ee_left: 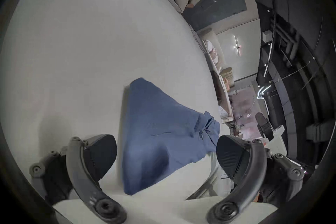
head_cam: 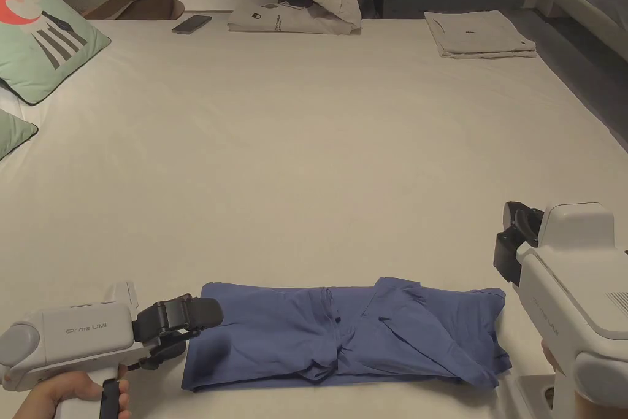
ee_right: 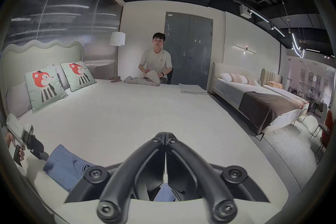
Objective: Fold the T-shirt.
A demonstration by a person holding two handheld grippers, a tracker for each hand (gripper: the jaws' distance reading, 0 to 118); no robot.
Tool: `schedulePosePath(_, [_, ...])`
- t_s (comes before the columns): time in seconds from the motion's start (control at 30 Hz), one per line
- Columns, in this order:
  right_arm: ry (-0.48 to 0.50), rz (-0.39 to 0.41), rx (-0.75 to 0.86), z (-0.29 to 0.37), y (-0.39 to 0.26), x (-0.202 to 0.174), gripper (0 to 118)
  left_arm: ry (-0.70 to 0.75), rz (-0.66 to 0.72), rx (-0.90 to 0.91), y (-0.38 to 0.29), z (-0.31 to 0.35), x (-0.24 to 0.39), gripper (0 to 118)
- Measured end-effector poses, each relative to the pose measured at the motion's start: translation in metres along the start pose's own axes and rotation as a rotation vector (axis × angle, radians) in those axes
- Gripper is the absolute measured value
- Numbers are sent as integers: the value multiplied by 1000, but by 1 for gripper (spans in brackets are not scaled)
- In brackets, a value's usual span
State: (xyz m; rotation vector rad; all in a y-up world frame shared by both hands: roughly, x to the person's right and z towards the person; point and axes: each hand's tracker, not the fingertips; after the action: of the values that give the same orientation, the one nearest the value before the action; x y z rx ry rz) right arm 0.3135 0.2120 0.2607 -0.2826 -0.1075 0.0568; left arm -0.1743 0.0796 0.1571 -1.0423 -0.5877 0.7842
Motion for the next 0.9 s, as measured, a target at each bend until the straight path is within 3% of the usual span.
schedulePosePath(0.17, [-5, 0, -9, 0, -2, -1, 0, 13, 2, -12, 2, -13, -9, 109])
schedulePosePath(0.3, [-10, 8, -17, -3, -3, -1, 0, -35, 31, -15, 8, -22, -1, 95])
schedulePosePath(0.33, [-11, 7, -17, -3, -3, -1, 0, -26, 24, -23, 8, -27, 2, 84])
schedulePosePath(0.47, [-11, 6, -19, -3, -2, 0, 0, 46, -53, -32, 4, -38, 13, 60])
schedulePosePath(0.53, [-10, 8, -19, -3, -2, 0, 0, 93, -61, -12, 4, -38, 15, 26])
schedulePosePath(0.57, [-10, 8, -20, -3, -2, 1, 0, 112, -80, -14, 3, -37, 16, 16])
schedulePosePath(0.67, [-9, 7, -18, -3, -2, 1, 0, 111, -77, -18, 3, -32, 20, 7])
schedulePosePath(0.9, [0, -1, -10, -4, 1, -1, 0, 145, -131, 12, 9, 1, 33, 5])
